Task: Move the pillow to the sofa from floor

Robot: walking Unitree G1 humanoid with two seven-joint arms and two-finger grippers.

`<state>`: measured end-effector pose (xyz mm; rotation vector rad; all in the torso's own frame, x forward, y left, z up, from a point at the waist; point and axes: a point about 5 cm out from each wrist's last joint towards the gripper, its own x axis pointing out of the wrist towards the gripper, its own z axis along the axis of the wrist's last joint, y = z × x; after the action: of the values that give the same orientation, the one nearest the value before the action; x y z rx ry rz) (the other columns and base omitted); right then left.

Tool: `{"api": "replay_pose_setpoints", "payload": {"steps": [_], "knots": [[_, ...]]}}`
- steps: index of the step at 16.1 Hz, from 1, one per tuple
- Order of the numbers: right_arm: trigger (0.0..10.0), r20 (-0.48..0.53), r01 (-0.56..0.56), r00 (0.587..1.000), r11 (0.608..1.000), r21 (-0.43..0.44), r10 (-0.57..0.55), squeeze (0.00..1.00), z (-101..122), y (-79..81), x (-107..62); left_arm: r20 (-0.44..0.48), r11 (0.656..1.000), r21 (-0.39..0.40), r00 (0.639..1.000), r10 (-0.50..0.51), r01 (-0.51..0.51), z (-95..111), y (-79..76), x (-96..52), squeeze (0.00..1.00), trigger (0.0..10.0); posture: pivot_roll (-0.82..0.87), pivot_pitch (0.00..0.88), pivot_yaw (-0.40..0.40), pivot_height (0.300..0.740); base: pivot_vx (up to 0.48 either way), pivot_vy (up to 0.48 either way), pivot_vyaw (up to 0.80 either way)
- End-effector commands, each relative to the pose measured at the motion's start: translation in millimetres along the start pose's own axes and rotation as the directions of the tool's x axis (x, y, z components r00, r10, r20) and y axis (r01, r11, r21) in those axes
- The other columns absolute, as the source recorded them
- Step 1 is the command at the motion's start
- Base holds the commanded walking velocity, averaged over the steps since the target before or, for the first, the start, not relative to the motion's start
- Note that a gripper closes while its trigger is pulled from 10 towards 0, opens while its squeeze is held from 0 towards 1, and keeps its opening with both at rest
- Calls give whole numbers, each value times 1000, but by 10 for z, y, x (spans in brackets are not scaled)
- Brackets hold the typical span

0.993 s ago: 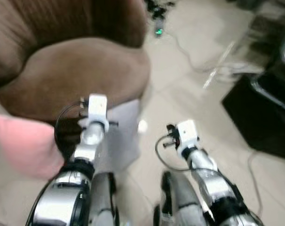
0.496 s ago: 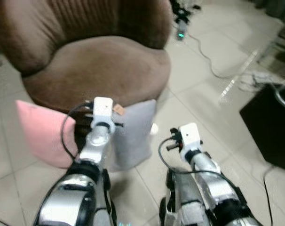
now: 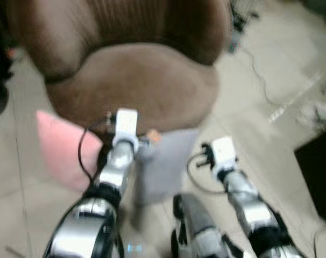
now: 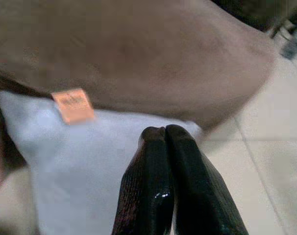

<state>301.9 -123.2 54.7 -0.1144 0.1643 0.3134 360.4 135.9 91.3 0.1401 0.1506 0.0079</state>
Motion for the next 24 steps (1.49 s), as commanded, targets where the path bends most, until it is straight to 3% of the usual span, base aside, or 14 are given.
{"api": "replay_pose_setpoints", "payload": {"steps": [1, 9, 14, 18, 22, 24], "knots": [[10000, -38, -14, 999, 1000, 11, 15, 0, -98, 52, -35, -30, 1000, 21, 999, 13, -12, -93, 23, -31, 0, 10000, -86, 187, -92, 569, 0, 0, 0], [10000, -36, -44, 998, 999, 20, 44, 0, -109, 106, -58, -43, 998, 38, 998, 42, -41, -104, 33, -31, 0, 10000, -83, 195, -97, 569, 230, -384, 0], [10000, -45, -76, 996, 997, 23, 77, 0, -134, 158, -73, -35, 996, 6, 996, 84, -83, -110, 73, -45, 0, 10000, -77, 204, -104, 569, 437, 0, 0], [10000, -52, -75, 996, 997, 23, 76, 0, -146, 139, -85, -69, 996, -4, 993, 91, -92, -129, 94, -36, 0, 10000, -73, 201, -98, 569, 0, 0, 0], [10000, -49, -14, 999, 999, 35, 16, 0, -155, 20, -131, -111, 1000, 0, 993, 28, -29, -111, 346, 17, 0, 10000, -86, 205, -60, 569, 0, 0, 0], [10000, -55, 18, 998, 999, 45, -16, 0, -196, -7, -192, -188, 997, 5, 979, -74, 76, -79, 476, 74, 0, 10000, -108, 211, -33, 569, 0, 0, 0]]}}
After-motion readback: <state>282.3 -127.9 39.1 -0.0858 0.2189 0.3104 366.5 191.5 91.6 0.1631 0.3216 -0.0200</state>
